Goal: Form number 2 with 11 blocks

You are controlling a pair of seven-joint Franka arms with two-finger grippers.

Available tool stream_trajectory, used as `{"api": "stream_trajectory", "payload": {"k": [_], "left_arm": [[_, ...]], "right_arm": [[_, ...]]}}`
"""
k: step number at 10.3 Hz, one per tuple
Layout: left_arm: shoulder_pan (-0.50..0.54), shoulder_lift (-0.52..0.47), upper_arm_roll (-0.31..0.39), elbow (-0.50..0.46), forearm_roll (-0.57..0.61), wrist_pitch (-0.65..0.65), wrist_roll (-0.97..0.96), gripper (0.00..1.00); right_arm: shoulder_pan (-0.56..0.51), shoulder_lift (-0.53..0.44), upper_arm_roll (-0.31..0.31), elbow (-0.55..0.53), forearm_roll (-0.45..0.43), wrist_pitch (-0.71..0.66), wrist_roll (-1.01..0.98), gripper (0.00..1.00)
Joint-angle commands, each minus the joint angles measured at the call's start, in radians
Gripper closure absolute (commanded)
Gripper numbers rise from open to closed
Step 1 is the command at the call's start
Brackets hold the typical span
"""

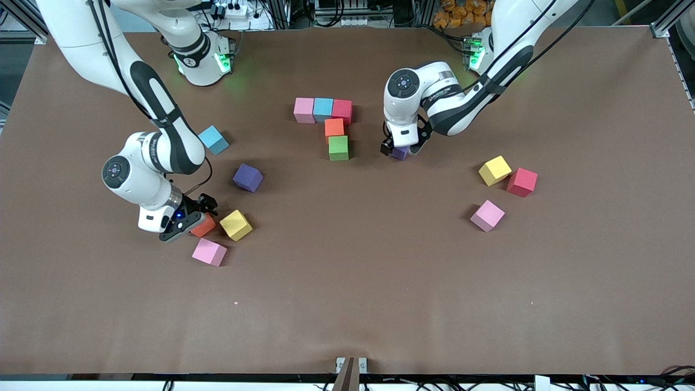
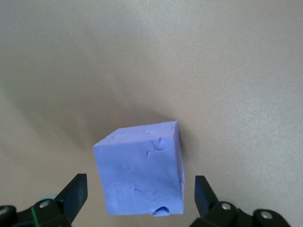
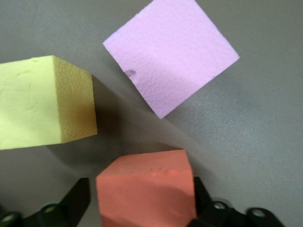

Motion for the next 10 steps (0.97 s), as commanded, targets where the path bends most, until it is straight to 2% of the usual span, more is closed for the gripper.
{"api": "stream_trajectory", "payload": {"k": [1, 2, 5, 6, 7, 9, 10], "left_arm": [[0.011, -0.022, 0.001, -0.025, 0.026, 0.037, -0.063, 0.0], [0.008, -0.015, 0.011, -0.025, 0.037, 0.037, -0.074, 0.0], [0.009, 0.057, 0.018, -0.027, 0.179, 0.039, -0.18, 0.0], [0.008, 0.071, 0.031, -0.025, 0.222, 0.039, -0.207, 0.0], [0.008, 0.073, 0.031, -0.024, 0.231, 0.039, -0.217, 0.0], [0.008, 0.073, 0.033, -0.014, 0.232, 0.039, -0.23, 0.0], [0.008, 0.073, 0.033, -0.008, 0.232, 0.04, -0.231, 0.0]], "right_arm": [[-0.021, -0.004, 0.016, 0.045, -0.002, -0.012, -0.067, 0.61], [-0.021, -0.021, 0.016, 0.059, -0.003, -0.047, -0.069, 0.65], [-0.024, -0.073, 0.015, 0.163, -0.011, -0.318, -0.073, 0.65], [-0.015, -0.085, 0.019, 0.181, -0.07, -0.347, -0.075, 0.65], [-0.009, -0.103, 0.05, 0.181, -0.127, -0.355, -0.076, 0.65], [-0.002, -0.114, 0.091, 0.18, -0.135, -0.403, -0.156, 0.65], [-0.005, -0.122, 0.143, 0.174, -0.137, -0.403, -0.185, 0.65]]}}
